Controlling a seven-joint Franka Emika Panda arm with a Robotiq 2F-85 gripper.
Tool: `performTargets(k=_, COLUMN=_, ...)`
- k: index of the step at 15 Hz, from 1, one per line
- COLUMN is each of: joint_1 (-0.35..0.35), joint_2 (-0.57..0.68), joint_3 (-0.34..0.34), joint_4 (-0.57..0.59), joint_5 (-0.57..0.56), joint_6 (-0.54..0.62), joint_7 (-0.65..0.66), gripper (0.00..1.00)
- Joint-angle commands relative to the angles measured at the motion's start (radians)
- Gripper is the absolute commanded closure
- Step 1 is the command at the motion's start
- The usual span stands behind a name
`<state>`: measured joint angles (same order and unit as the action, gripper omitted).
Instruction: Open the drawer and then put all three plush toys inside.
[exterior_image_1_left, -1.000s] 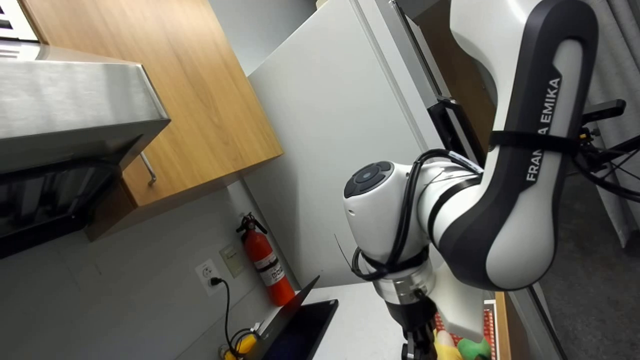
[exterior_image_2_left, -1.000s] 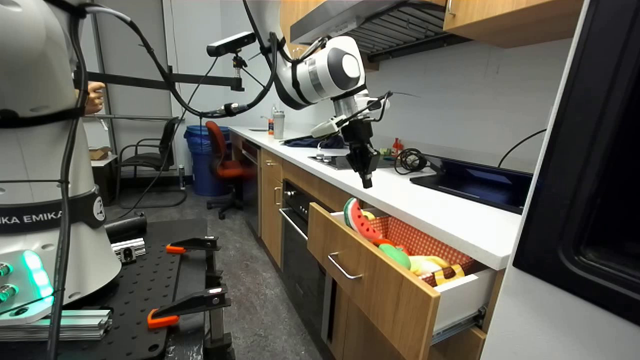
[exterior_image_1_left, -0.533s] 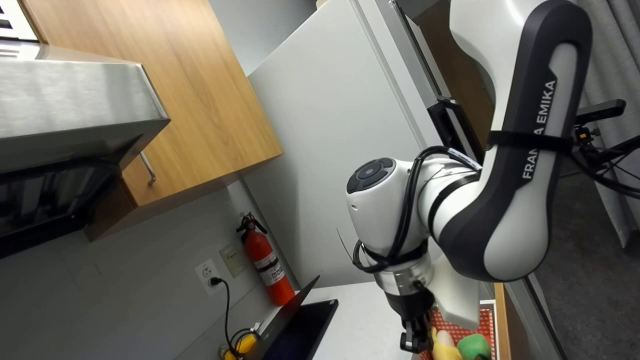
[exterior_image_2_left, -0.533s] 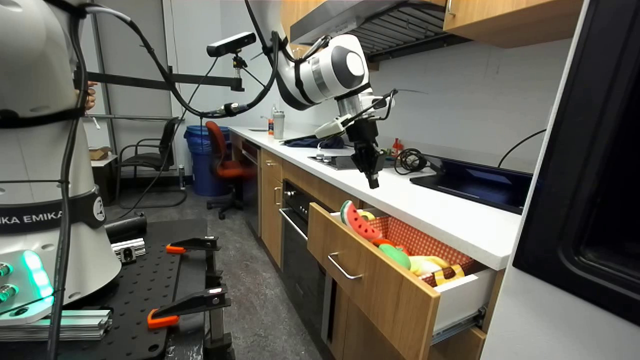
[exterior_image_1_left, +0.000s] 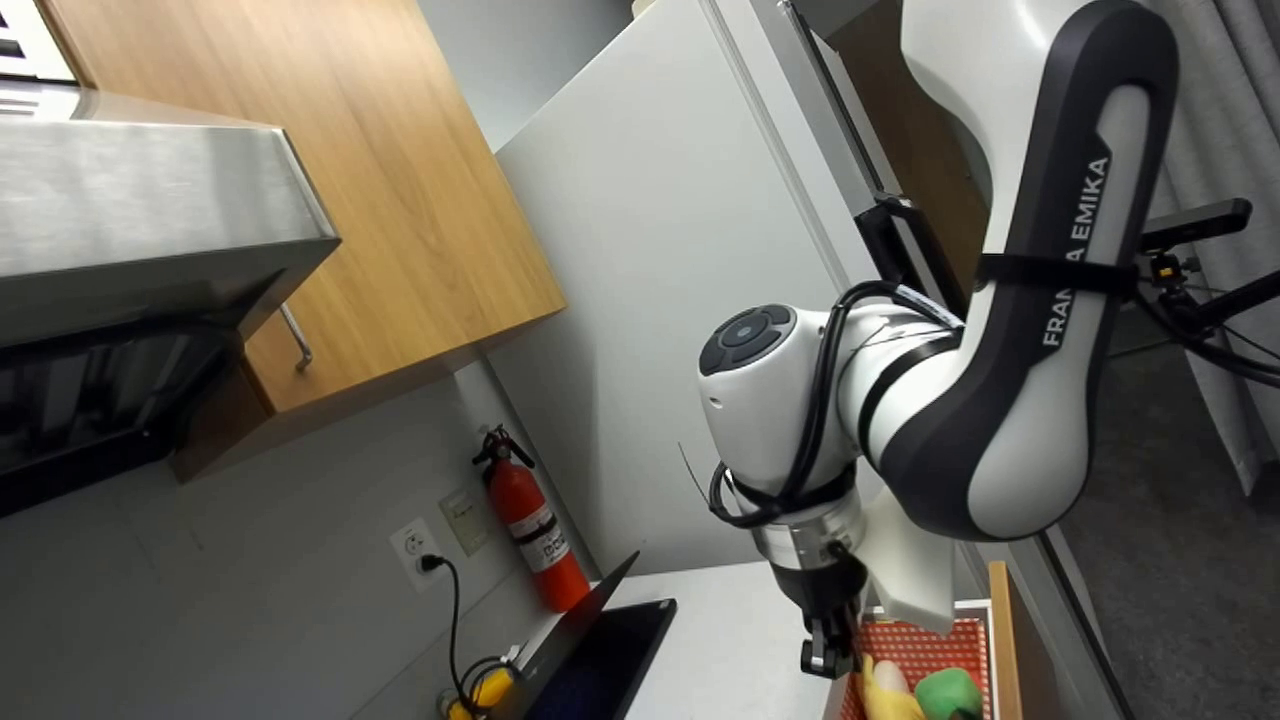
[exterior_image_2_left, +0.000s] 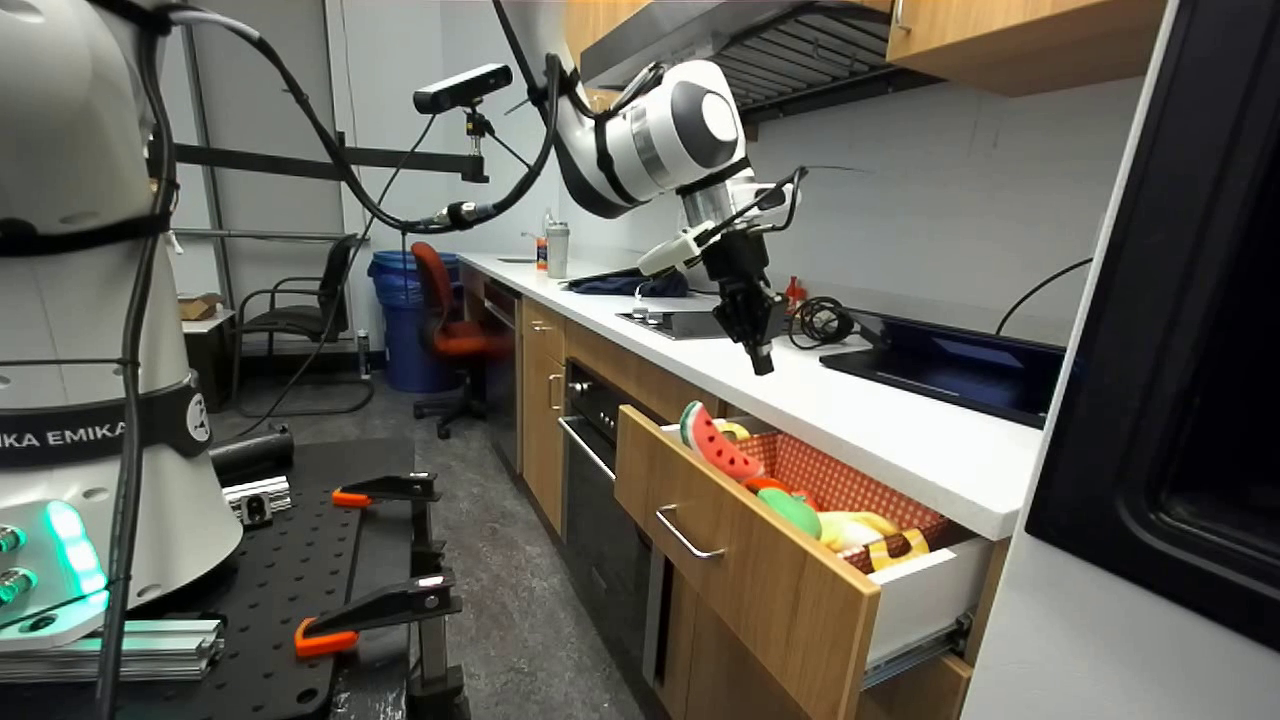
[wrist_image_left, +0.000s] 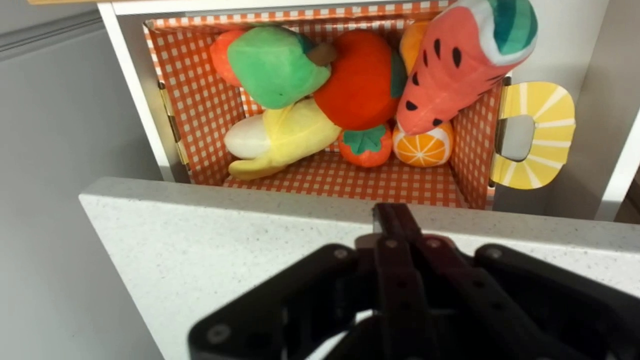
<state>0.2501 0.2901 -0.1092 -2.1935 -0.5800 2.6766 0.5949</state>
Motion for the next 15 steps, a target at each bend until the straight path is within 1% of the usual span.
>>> performTargets(k=1, joint_1=-0.001, joint_2=-0.042, joint_3=-0.017, joint_4=-0.032, joint_5=-0.038, joint_6=0.02, joint_7=0.031, gripper=0.66)
performTargets(k=3, joint_1=-0.007, joint_2=-0.052, joint_3=-0.02, joint_4=-0.039, joint_5=-0.036, joint_6=0.019, joint_7=0.033, gripper=0.5)
performTargets(k=7, joint_1=-0.02, joint_2=-0.078, joint_3=-0.03, joint_4=-0.064, joint_5=-0.044, joint_6=0.023, joint_7=0.05, gripper=0.22)
performTargets(k=8, joint_1=-0.023, joint_2=-0.084, joint_3=-0.032, joint_4=-0.07, joint_5=-0.048, joint_6=0.024, joint_7=0.056, gripper=0.13)
performTargets(k=10, joint_1=-0.029, joint_2=-0.104, joint_3=-0.036, joint_4=-0.092, joint_5=-0.058, joint_6=0.028, joint_7=0.076, gripper=0.01)
performTargets(k=15, joint_1=-0.062, joint_2=-0.176, joint_3=-0.033, joint_4=-0.176, joint_5=-0.095, joint_6=0.049, joint_7=0.141, gripper=0.0)
